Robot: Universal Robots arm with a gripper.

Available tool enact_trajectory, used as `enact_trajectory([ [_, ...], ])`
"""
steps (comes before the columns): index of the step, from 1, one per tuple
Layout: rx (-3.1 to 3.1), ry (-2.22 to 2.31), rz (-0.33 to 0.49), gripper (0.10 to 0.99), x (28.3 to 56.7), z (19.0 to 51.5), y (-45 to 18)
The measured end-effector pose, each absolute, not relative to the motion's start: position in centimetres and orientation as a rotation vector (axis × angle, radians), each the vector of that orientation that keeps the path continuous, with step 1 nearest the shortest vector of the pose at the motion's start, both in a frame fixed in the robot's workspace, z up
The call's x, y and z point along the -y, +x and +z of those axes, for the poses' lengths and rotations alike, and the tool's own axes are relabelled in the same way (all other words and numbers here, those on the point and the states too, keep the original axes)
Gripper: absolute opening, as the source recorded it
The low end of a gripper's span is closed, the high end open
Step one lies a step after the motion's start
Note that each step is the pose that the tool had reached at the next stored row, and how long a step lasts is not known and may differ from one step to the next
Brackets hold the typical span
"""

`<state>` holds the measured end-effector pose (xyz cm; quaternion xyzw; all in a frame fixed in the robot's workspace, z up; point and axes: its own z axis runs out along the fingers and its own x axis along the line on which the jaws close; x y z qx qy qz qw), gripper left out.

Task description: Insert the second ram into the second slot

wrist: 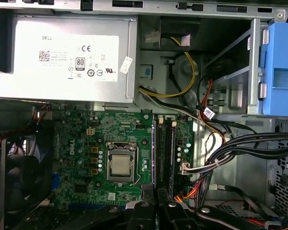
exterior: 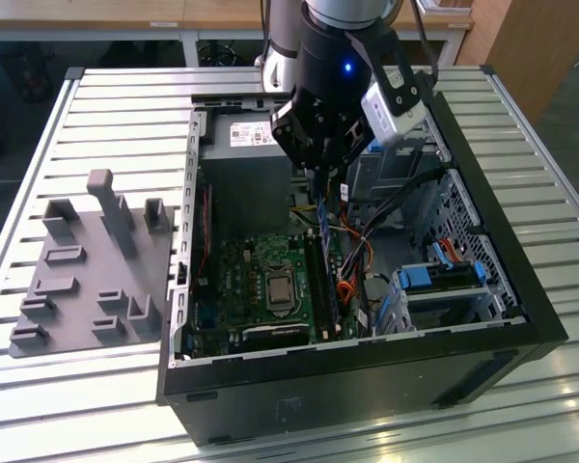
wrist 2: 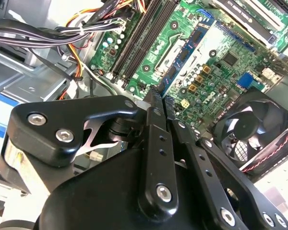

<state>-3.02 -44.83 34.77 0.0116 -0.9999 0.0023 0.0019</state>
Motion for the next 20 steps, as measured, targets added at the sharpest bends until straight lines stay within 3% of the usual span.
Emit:
enact_trajectory([
  [20, 3.137, 0.037, 0.007, 0.137, 44.83, 33.84, -3.02],
])
